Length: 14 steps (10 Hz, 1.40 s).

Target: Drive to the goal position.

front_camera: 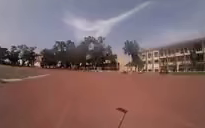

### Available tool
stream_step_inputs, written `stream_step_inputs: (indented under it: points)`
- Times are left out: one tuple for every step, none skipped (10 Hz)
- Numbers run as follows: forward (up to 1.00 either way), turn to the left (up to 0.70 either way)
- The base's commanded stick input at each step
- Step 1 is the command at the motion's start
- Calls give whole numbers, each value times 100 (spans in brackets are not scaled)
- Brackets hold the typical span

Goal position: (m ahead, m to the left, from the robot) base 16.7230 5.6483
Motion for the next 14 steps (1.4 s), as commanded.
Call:
stream_step_inputs:
  points:
    - [70,0]
    - [70,0]
    - [70,0]
    - [70,0]
    - [70,0]
    - [70,0]
    - [70,0]
    - [70,0]
    - [70,0]
    - [70,0]
    - [70,0]
    - [70,0]
    - [70,0]
    - [70,0]
